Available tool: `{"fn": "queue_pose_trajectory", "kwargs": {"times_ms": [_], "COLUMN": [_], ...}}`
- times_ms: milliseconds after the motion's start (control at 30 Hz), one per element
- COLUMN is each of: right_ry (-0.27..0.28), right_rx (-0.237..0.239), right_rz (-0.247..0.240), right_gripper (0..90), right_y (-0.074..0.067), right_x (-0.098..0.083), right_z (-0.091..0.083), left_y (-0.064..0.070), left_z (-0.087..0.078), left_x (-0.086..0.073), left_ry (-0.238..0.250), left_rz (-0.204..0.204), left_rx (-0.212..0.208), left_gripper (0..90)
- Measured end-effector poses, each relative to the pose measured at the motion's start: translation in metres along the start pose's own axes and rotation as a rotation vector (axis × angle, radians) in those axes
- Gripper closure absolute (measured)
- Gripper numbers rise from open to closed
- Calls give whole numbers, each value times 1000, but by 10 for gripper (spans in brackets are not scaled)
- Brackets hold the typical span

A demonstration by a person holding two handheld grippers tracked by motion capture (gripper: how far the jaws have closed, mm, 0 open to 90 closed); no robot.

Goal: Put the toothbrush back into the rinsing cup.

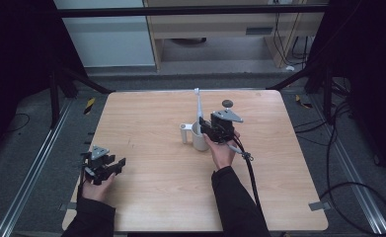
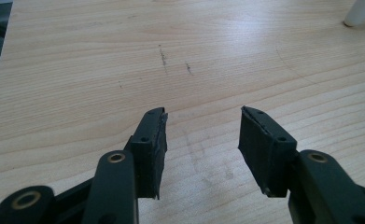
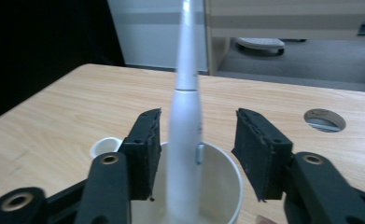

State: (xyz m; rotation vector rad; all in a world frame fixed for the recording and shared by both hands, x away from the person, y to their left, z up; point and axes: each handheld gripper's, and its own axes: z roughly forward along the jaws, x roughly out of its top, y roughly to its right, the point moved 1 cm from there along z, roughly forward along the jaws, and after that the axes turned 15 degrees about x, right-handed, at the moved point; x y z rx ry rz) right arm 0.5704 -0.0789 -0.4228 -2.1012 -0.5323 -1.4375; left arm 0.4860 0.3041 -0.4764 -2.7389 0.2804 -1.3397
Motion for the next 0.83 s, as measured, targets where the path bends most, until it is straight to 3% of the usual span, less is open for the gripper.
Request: {"fn": "queue_pose_trajectory", "kwargs": {"times_ms": [33, 133, 167, 367, 567, 767, 833], "right_ry": [-3, -30, -65, -116, -203, -231, -238], "right_rx": [19, 31, 42, 59, 39, -2, -9], "right_rz": [-6, -21, -30, -25, -56, -32, -28], "right_gripper": [434, 383, 328, 252, 207, 191, 184], "right_y": [-3, -6, -7, -1, 14, 33, 36], "right_x": [3, 6, 7, 2, -22, -48, -52], "right_z": [-7, -14, -22, -48, -85, -119, -123], "left_y": [0, 1, 1, 1, 1, 2, 3], "left_z": [0, -1, -1, -1, -1, 0, 0], "left_x": [0, 0, 0, 0, -1, -1, -1], "left_ry": [1, 3, 4, 3, 0, -3, -3], "left_rz": [0, -2, -4, -1, 6, 12, 13], "left_rx": [-1, -2, -2, -3, -8, -8, -7], "left_gripper": [499, 497, 495, 480, 440, 390, 376]}}
